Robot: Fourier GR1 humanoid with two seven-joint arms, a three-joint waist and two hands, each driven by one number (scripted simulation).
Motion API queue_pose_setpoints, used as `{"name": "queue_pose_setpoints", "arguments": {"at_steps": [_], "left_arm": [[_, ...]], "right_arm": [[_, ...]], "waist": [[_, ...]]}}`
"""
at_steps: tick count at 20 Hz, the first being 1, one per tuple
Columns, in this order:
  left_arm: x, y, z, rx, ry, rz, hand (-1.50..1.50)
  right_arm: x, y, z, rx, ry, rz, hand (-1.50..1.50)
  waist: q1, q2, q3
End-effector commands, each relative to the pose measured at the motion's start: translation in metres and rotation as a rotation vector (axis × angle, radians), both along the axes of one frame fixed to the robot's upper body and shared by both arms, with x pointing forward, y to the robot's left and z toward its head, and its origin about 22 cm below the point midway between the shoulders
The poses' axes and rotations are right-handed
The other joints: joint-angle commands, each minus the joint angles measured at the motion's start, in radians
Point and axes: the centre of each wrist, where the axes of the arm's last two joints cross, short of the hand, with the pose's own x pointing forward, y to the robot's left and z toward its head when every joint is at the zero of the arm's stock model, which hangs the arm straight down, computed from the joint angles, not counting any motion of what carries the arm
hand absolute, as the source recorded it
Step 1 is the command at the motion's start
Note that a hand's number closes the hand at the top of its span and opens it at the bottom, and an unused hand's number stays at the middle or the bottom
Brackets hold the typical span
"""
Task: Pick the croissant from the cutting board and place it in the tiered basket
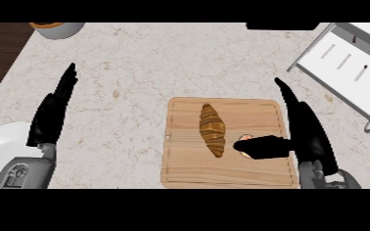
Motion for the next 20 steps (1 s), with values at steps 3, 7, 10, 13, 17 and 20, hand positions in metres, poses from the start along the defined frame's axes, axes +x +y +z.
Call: {"name": "queue_pose_setpoints", "arguments": {"at_steps": [3, 7, 10, 13, 17, 20], "left_arm": [[0.007, 0.004, 0.003, 0.006, -0.012, -0.002, 0.0], [0.005, -0.003, -0.003, -0.008, -0.002, 0.004, 0.0], [0.008, 0.006, 0.011, 0.002, -0.008, 0.018, 0.0], [0.0, -0.005, -0.004, -0.021, -0.001, 0.0, 0.0], [0.004, 0.004, 0.015, 0.002, -0.005, 0.025, 0.0], [-0.002, 0.013, 0.002, -0.009, -0.015, 0.024, 0.0]], "right_arm": [[0.04, 0.031, 0.007, -0.027, 0.229, -0.069, -1.5], [0.054, 0.039, 0.007, -0.012, 0.32, -0.043, -1.5], [0.056, 0.054, -0.019, -0.062, 0.36, -0.044, -1.5], [0.067, 0.056, -0.013, -0.059, 0.4, -0.036, -1.5], [0.047, 0.07, -0.037, -0.07, 0.412, -0.033, -1.5], [0.037, 0.063, -0.038, -0.091, 0.421, -0.013, -1.5]], "waist": [[0.0, 0.004, 0.002], [-0.006, 0.002, 0.002], [-0.004, 0.001, 0.003], [-0.006, 0.0, 0.003], [-0.014, -0.003, 0.003], [-0.02, -0.003, 0.003]]}}
